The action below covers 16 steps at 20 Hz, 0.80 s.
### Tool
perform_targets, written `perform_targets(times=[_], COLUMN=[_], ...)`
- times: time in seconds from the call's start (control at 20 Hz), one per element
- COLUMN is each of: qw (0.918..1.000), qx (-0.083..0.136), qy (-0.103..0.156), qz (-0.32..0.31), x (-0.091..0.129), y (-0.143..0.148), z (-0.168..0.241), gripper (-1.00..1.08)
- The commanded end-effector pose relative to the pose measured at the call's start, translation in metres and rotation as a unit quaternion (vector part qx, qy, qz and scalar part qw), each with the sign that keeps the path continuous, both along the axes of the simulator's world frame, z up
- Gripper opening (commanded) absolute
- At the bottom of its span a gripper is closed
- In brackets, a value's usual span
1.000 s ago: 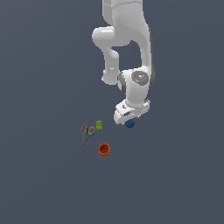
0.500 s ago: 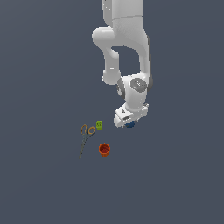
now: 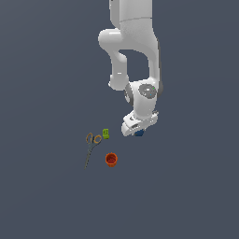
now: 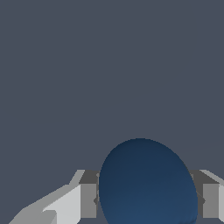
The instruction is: Pick up a designated object from a clutter of objects.
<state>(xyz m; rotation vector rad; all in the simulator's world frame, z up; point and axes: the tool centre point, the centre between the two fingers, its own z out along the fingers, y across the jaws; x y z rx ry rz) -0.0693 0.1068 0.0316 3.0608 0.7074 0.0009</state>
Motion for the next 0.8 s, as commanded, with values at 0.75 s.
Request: perform_targets(times=[0.75], qw=[1.0], qx=[0.0], qy=[0.0], qz=[0.0], x=[0.014], y=[-0.033], z=[0.048], gripper=[-1.0])
